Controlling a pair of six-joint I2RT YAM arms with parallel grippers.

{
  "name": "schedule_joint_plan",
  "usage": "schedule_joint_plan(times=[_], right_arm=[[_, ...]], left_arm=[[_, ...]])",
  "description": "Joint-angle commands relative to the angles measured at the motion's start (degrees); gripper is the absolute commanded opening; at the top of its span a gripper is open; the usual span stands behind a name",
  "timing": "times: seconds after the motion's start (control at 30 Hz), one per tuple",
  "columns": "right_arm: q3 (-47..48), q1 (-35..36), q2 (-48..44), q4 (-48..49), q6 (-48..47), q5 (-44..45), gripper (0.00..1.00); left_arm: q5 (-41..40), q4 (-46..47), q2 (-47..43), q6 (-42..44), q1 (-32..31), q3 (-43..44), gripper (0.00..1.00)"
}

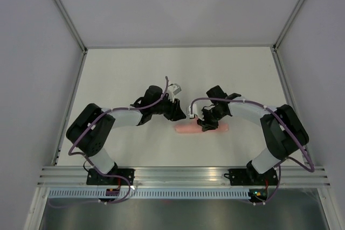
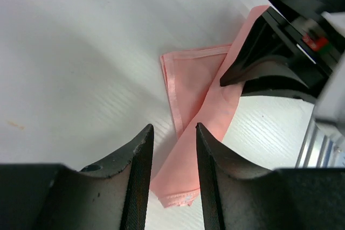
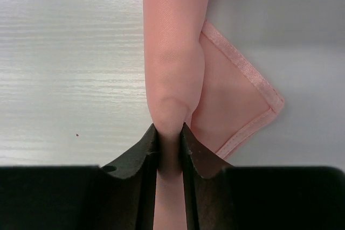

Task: Fold the napkin, place the utensils inside, and roll it up
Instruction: Roll the napkin with the utensil

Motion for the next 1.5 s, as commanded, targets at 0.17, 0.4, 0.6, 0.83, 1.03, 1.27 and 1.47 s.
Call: schedule_joint_plan(times=[0.17, 0.4, 0.6, 0.83, 1.03, 1.27, 1.47], right_arm=[[11.5, -5.1, 13.1, -21.0, -8.5, -7.5, 0.05], [15.8, -7.1, 19.3, -22.8, -8.6, -7.9, 0.05], [17.1, -7.6, 21.6, -22.2, -8.0, -8.2, 0.05], [17.2, -7.7, 22.9, -21.5, -7.0, -8.2, 0.05], [17.7, -7.6, 24.0, -21.8, -7.0, -8.1, 0.05], [18.2, -7.8, 24.9, -21.9, -7.2, -8.0, 0.04], [18.3, -7.8, 24.7, -22.0, -7.0, -7.8, 0.09]], left_arm=[[-16.8, 19.4, -11.3, 1.7, -6.1, -14.8, 0.43], [-35.9, 15.6, -10.4, 18.7, -22.2, -12.6, 0.48], [-47.3, 13.8, -1.7, 29.6, -30.0, -6.9, 0.61], [-50.2, 16.4, 6.3, 36.9, -31.4, -2.7, 0.61], [-48.3, 15.1, 8.9, 39.0, -31.5, -1.9, 0.60], [-42.9, 7.9, 10.9, 36.6, -31.6, -0.6, 0.42], [-38.6, -0.2, 12.5, 32.4, -31.4, 2.5, 0.11]])
